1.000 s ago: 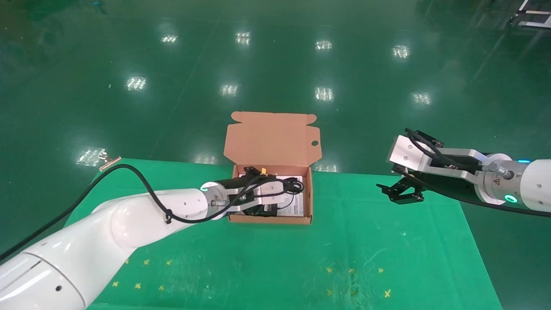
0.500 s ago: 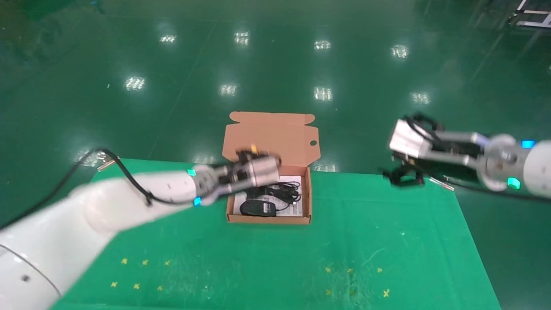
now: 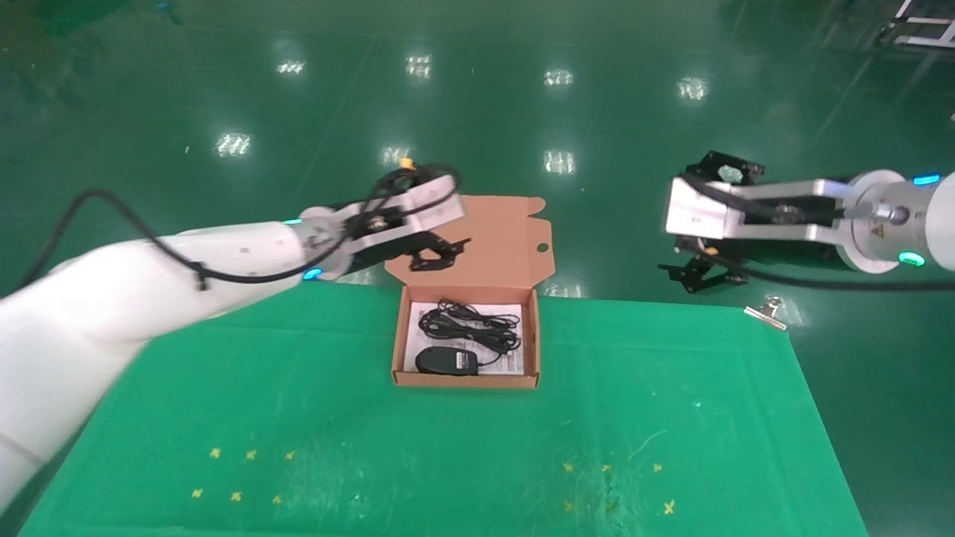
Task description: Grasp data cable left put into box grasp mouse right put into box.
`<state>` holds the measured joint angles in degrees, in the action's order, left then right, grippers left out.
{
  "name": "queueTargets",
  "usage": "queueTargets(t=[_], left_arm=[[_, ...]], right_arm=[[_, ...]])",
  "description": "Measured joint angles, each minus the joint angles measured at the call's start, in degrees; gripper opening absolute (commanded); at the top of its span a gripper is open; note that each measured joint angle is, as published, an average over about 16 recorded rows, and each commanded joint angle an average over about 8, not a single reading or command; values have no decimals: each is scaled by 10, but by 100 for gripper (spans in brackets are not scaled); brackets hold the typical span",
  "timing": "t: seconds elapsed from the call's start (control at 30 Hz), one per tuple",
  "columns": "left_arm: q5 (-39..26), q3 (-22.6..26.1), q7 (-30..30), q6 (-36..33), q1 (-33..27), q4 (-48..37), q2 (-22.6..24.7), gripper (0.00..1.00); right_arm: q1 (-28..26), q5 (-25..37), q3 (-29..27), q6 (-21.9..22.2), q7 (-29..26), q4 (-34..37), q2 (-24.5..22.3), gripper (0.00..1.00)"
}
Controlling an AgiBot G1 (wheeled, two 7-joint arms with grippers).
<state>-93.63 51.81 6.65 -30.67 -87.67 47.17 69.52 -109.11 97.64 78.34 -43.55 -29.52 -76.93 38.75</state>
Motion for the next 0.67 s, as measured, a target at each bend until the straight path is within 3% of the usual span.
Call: queueTargets(t=[0.43,0.67], left_arm=[[116,-81,9,-124,58,60,-78,100],[150,-104,12,-160,75,77,-100,100]], right_arm=[[105,-124,-139,-96,42,7,-8,100],[136,-160,-179,-123,54,9,-10,100]])
